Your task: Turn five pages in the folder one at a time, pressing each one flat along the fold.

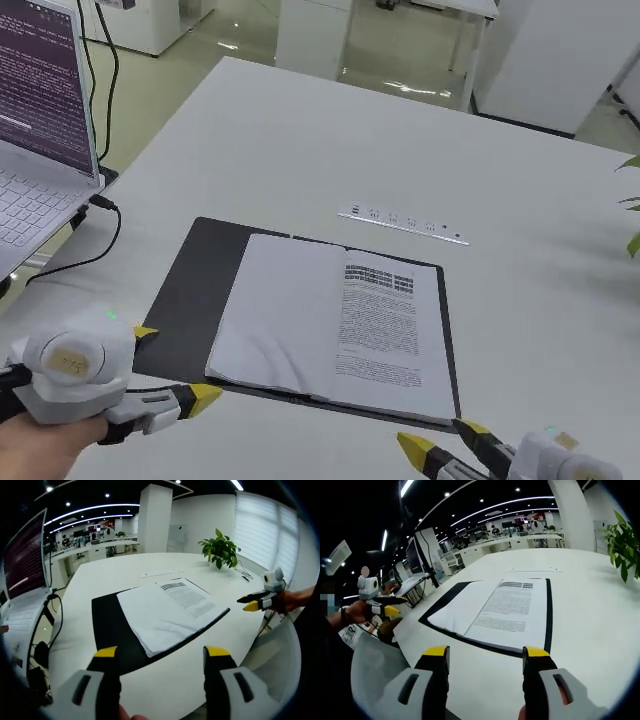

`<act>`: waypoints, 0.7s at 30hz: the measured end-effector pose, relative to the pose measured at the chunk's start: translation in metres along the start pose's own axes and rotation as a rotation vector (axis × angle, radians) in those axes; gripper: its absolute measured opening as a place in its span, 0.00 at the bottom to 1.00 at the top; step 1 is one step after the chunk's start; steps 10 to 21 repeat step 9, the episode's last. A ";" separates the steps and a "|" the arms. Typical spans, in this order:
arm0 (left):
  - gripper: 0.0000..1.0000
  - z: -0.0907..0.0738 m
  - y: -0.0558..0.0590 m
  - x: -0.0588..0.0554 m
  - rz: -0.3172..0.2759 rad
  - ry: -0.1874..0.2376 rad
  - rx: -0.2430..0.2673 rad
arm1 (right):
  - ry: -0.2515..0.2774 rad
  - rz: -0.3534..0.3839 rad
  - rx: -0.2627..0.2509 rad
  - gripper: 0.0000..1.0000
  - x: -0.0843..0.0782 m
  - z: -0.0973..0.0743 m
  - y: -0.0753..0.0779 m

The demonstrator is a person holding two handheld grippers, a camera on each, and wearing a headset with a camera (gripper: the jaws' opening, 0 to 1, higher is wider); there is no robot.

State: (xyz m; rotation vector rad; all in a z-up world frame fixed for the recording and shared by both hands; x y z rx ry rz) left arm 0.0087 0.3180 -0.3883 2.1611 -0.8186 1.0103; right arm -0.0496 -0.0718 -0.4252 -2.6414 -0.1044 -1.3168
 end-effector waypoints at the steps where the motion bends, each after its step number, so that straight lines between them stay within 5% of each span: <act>1: 0.67 0.000 0.000 -0.001 -0.004 0.000 0.004 | -0.001 -0.002 0.001 0.58 0.000 0.000 0.000; 21: 0.67 -0.002 0.001 -0.001 -0.010 0.005 0.018 | 0.001 -0.009 0.014 0.60 0.005 0.001 0.000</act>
Point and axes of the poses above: the centre of the closed fingertips' face, and the gripper's own axes: z roughly forward along the fingers, y roughly to its right, x roughly out of its top, the point moved 10 cm from there along -z, roughly backward along the fingers, and after that the axes turned 15 degrees about -x, right-handed, at the moved point
